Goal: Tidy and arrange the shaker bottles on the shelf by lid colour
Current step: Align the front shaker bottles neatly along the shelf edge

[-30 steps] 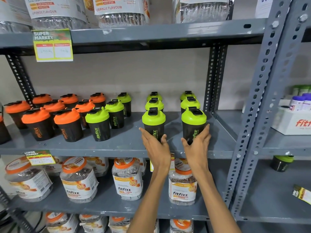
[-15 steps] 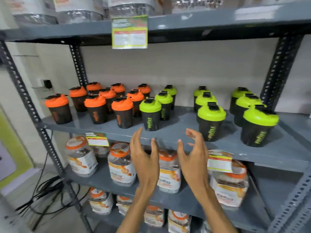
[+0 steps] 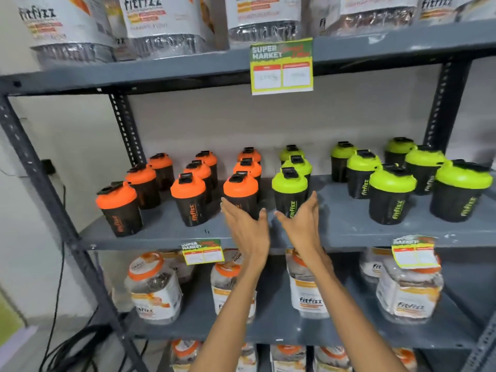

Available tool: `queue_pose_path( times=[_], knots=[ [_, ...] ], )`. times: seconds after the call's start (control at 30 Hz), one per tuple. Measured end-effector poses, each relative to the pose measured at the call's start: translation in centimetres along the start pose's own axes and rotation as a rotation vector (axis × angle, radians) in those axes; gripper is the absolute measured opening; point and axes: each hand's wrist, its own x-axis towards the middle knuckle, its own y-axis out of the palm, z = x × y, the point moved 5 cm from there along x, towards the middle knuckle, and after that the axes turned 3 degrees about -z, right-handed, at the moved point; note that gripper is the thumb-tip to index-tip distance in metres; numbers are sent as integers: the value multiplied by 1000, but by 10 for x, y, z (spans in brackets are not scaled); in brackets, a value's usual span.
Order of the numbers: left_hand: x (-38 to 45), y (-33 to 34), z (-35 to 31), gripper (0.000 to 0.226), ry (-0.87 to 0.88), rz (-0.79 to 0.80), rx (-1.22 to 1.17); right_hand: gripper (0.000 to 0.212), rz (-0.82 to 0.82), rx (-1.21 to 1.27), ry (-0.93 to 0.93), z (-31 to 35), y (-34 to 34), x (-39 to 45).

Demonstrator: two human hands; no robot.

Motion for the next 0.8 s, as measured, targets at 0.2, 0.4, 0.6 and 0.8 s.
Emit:
queue_pose_path(
  times=[0.2,0.4,0.6,0.8],
  knots=[
    [14,-2,9,100,-81,26,-32,99,-59,-2,44,0,13,0],
    [26,-6,20,78,-65,63,-26,82,-72,-19,30,2,12,-1],
    [19,-11,13,62,-28,28,-50,77,-66,-21,3,-1,0,-1],
    [-2,-6,0,59,-19,54,-87,78,-87,-39,-24,-15,-31,1]
  ],
)
